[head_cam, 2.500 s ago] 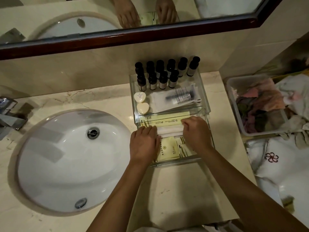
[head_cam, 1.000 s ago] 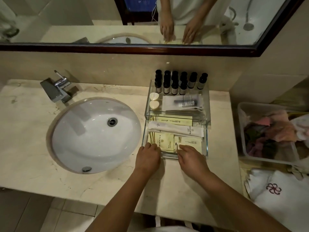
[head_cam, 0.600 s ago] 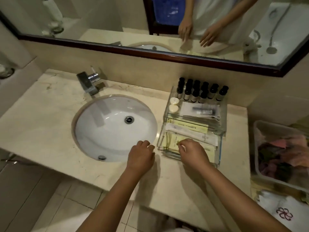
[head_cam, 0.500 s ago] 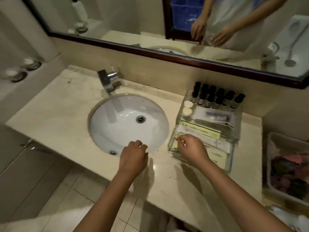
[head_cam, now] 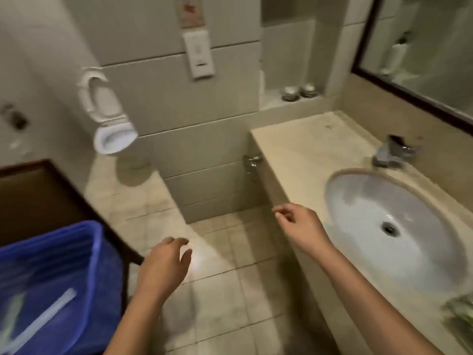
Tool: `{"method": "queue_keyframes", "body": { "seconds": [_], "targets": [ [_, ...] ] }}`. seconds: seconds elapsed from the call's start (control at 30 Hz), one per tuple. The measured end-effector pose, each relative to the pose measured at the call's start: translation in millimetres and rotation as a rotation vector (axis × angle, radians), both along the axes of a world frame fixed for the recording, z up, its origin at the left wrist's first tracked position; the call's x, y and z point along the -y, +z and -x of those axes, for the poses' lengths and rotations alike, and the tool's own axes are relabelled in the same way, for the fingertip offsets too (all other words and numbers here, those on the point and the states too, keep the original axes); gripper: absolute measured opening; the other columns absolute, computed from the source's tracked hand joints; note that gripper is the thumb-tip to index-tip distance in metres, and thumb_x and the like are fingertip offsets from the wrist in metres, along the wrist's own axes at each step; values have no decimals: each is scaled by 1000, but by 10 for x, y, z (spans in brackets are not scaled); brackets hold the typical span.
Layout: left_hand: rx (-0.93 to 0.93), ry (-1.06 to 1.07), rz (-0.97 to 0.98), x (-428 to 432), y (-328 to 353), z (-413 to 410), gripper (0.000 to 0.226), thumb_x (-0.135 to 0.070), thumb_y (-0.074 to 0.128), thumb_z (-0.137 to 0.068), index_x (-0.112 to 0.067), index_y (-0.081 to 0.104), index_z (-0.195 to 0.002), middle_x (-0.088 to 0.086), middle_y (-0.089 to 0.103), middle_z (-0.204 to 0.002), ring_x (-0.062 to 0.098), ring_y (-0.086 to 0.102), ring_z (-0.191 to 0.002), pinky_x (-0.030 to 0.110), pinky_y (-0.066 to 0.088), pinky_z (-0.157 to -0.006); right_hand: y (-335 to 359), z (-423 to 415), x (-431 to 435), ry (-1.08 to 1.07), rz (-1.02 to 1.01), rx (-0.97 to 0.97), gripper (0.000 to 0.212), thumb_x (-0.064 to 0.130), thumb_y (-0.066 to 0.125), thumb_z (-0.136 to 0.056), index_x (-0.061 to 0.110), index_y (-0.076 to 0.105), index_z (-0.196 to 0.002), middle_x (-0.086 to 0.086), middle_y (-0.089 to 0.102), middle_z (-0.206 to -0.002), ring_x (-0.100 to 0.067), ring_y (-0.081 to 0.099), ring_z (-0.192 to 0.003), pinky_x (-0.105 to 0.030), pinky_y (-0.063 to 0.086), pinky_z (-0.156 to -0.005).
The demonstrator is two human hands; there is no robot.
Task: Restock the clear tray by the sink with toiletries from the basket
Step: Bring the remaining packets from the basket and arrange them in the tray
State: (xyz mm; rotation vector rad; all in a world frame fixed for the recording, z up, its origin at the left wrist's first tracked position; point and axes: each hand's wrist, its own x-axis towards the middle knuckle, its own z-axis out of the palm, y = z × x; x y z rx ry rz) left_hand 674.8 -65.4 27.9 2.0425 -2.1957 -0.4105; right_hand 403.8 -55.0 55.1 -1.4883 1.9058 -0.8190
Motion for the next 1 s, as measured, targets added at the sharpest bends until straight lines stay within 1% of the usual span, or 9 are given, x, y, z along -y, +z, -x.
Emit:
{"method": "queue_keyframes", "body": {
  "seconds": [0.13,0.23,0.33,0.4,0.5,0.63,0.83,0.9,1.0],
  "targets": [
    [14,210,-70,-520,-60,-1189,29,-37,46,-93,-28,57,-119,-5,57,-121,16,56,-110,30,47,-82,-19,-1095,200,214,-14,-25,20,17,56,-91,15,69,-106,0,71,-106,-14,64,-95,-22,45,-80],
    [30,395,-107,-967,-53,-1904,28,-38,48,-92,-27,59,-116,-3,58,-118,18,57,-110,31,46,-84,-34,-1906,284,365,-37,-14,20,18,55,-91,17,69,-106,2,71,-98,-7,61,-81,-19,44,-72],
    [29,575,-100,-1381,-85,-2431,31,-35,52,-91,-25,59,-119,-1,60,-119,18,58,-112,30,44,-89,-46,-2598,288,518,-26,-7,20,18,55,-92,17,69,-106,5,67,-88,6,51,-64,-4,37,-56],
    [28,673,-105,-1624,-92,-2695,32,-35,52,-92,-24,59,-121,-2,60,-121,16,58,-113,27,43,-90,-78,-3012,293,615,-23,-7,20,17,55,-91,16,69,-106,3,70,-99,4,52,-65,-7,38,-58],
    [6,802,-124,-1880,-119,-2964,33,-37,48,-93,-26,56,-124,-5,57,-124,12,56,-114,24,43,-89,-138,-3448,280,708,-27,18,19,15,57,-90,16,69,-105,2,70,-106,-8,59,-72,-23,46,-74],
    [-3,922,-146,-2028,-184,-3185,32,-38,49,-92,-29,57,-122,-6,58,-121,12,57,-111,25,46,-88,-279,-3832,353,819,-58,9,21,15,57,-90,16,68,-107,3,69,-107,-8,58,-77,-20,41,-73],
    [-35,1019,-167,-1727,-232,-3463,32,-41,49,-91,-32,56,-121,-7,57,-120,11,56,-109,26,47,-89,-453,-4196,986,813,-78,7,18,14,57,-90,17,68,-103,5,68,-96,-1,57,-68,-5,36,-57],
    [-53,1044,-161,-1534,-245,-3576,32,-38,50,-91,-30,57,-121,-7,59,-118,12,58,-106,25,47,-86,-466,-4293,1288,796,-102,-4,18,13,56,-90,17,68,-103,4,67,-93,0,56,-66,-9,36,-55],
    [-85,1078,-162,-1222,-266,-3719,29,-38,51,-91,-30,58,-118,-7,60,-116,13,60,-103,28,49,-86,-468,-4435,1723,771,-83,-13,19,10,55,-90,14,68,-103,2,65,-95,-11,55,-66,-18,38,-56]
  ]
}}
